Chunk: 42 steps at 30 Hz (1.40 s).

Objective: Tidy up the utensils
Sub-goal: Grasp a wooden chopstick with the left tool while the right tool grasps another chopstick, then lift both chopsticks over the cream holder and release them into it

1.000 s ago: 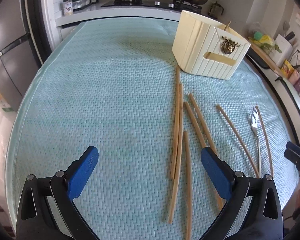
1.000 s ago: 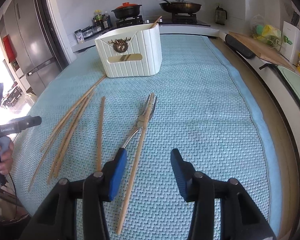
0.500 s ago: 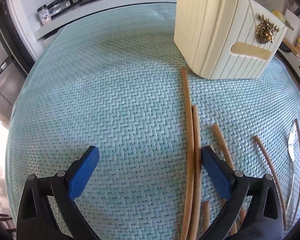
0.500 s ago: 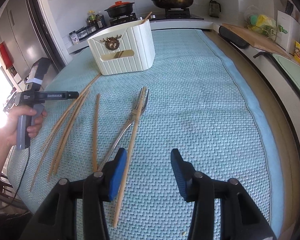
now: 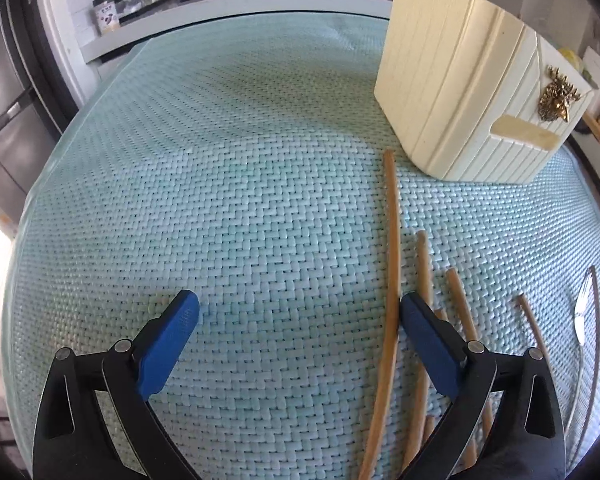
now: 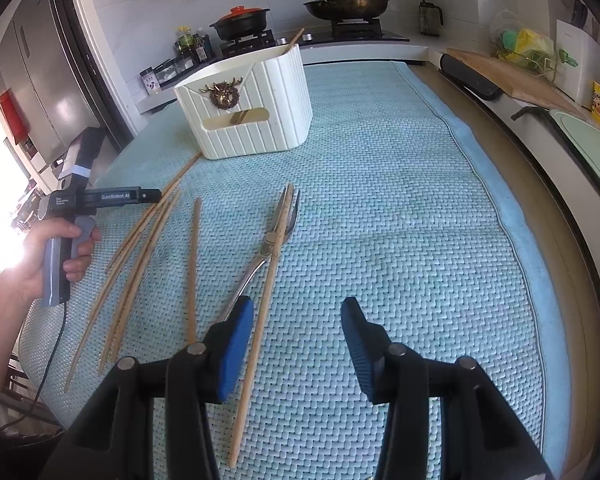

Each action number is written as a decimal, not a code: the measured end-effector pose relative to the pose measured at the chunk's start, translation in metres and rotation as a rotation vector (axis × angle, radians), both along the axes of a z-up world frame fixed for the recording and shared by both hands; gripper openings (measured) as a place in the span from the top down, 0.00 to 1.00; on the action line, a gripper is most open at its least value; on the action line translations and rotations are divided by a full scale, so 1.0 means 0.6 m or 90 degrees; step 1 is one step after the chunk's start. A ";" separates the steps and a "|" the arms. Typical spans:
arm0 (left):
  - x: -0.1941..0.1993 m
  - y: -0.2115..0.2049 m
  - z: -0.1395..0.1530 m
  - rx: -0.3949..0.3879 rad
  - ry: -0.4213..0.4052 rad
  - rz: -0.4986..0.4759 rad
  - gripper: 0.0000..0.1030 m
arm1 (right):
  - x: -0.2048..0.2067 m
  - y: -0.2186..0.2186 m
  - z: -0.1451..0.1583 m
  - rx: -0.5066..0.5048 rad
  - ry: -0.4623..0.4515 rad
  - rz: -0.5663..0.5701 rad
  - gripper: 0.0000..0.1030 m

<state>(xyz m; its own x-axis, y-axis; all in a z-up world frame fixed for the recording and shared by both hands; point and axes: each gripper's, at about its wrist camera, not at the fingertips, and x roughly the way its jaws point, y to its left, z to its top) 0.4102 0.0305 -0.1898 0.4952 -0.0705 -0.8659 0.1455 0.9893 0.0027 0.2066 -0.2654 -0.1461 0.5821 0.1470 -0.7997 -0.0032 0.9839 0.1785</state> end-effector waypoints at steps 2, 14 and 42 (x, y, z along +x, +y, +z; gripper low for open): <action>-0.008 0.003 0.000 -0.002 -0.002 -0.008 0.02 | 0.004 0.000 -0.003 0.000 0.004 0.001 0.55; 0.005 -0.035 0.012 0.003 0.016 -0.069 0.21 | 0.126 0.026 -0.048 0.002 0.068 0.058 0.55; -0.139 0.039 0.237 -0.202 -0.162 -0.048 0.96 | 0.044 -0.004 0.109 0.056 -0.069 0.057 0.93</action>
<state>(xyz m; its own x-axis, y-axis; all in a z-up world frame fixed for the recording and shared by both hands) 0.3266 0.0540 -0.0477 0.6741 -0.3585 -0.6458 0.2516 0.9335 -0.2556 0.2331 -0.2680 -0.0809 0.6453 0.2688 -0.7151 -0.1138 0.9594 0.2580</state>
